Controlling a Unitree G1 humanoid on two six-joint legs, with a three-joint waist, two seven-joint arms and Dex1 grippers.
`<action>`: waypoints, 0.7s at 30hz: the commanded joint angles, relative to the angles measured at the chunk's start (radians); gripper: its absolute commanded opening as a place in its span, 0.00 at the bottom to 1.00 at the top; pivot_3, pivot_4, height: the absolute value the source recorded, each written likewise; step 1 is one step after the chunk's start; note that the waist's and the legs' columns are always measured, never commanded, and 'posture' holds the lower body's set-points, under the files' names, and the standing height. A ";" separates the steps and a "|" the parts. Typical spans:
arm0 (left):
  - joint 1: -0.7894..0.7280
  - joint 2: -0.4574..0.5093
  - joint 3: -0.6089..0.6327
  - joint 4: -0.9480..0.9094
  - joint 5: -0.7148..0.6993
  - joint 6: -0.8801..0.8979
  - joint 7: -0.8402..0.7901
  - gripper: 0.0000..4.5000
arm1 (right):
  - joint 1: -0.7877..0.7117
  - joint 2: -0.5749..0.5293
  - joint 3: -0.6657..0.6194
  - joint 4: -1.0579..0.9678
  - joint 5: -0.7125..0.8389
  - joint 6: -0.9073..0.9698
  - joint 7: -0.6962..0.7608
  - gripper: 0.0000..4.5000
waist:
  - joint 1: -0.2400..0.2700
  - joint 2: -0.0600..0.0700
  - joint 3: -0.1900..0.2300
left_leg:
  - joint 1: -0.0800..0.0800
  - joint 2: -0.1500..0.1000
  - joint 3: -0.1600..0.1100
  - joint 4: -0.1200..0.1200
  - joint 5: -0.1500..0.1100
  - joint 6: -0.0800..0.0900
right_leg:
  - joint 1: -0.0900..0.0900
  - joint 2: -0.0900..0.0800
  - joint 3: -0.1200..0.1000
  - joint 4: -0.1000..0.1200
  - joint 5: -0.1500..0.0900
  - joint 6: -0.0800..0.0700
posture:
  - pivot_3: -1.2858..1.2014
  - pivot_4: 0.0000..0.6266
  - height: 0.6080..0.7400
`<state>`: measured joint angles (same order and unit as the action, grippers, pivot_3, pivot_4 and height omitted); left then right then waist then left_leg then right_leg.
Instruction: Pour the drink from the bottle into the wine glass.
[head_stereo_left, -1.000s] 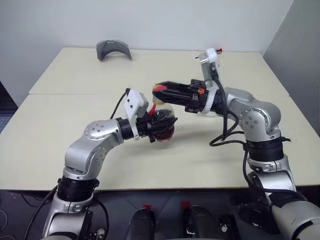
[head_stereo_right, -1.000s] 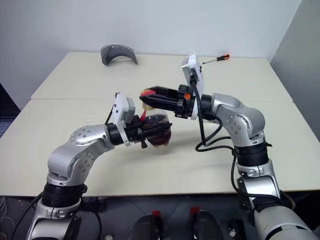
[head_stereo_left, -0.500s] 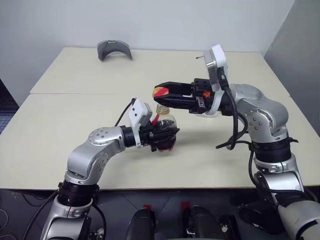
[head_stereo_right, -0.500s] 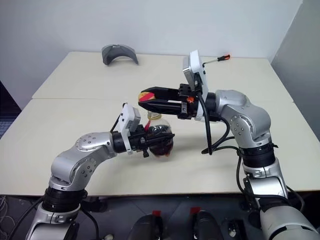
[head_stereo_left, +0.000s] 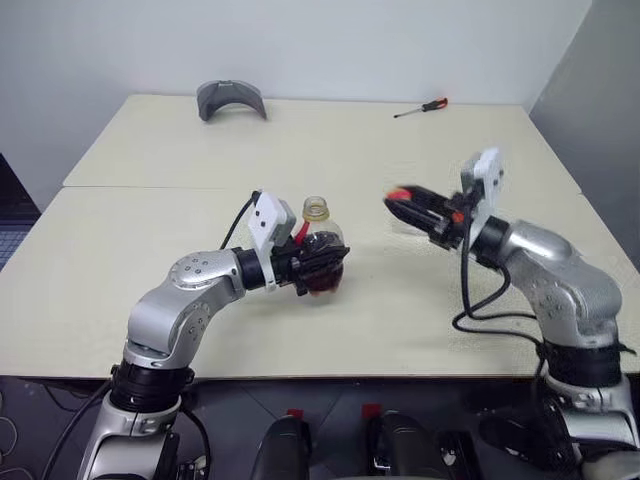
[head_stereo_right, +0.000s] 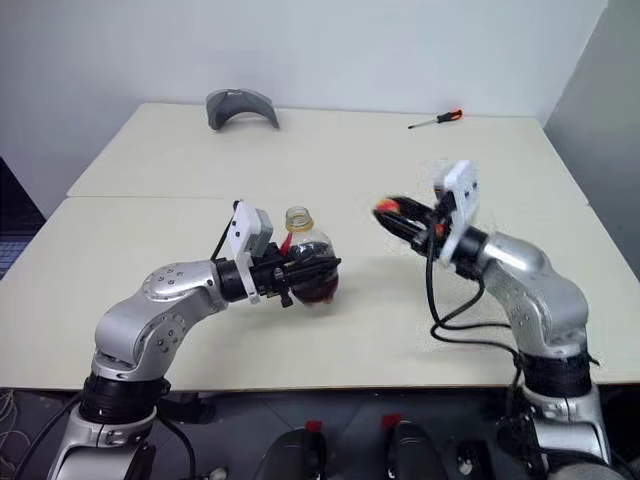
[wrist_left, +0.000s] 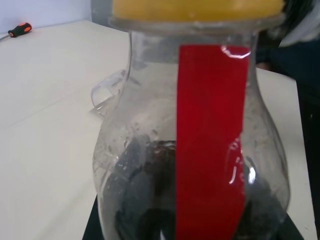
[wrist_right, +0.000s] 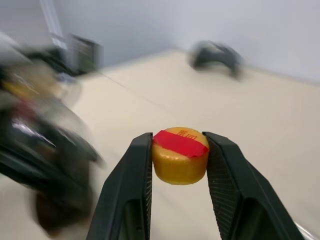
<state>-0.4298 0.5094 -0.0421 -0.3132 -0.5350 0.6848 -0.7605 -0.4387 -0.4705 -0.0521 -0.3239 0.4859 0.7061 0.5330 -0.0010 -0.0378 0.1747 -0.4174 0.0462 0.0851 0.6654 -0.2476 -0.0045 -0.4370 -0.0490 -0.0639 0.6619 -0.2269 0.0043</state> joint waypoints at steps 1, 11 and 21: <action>-0.008 -0.017 0.012 -0.064 -0.019 -0.011 0.019 0.30 | 0.097 0.008 0.040 -0.048 -0.119 -0.033 -0.113 0.27 | 0.000 0.000 0.000 | 0.000 0.000 0.000 0.000 0.000 0.000 | 0.000 0.000 0.000 0.000 0.000 0.000 | 0.52 0.24 1.00; -0.046 -0.039 -0.004 -0.040 -0.017 -0.009 0.024 0.30 | 0.169 0.255 0.046 0.132 -0.362 -0.217 -0.465 0.27 | -0.004 0.000 0.000 | 0.001 0.001 -0.002 0.000 0.002 -0.003 | 0.000 0.003 0.001 0.001 0.000 0.001 | 0.52 0.24 1.00; -0.048 -0.049 -0.011 -0.047 -0.018 -0.003 0.026 0.30 | 0.159 0.336 -0.043 0.299 -0.419 -0.265 -0.614 0.27 | -0.003 0.000 0.000 | 0.000 0.001 -0.001 -0.001 0.003 -0.003 | 0.000 0.003 0.002 0.000 0.000 0.001 | 0.52 0.24 1.00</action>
<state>-0.4563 0.4656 -0.0579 -0.3185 -0.5368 0.6913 -0.7316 -0.2827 -0.1366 -0.0683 -0.0171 0.0700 0.4613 -0.0619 -0.0043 -0.0377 0.1748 -0.4171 0.0469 0.0840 0.6646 -0.2451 -0.0070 -0.4372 -0.0462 -0.0623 0.6618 -0.2265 0.0048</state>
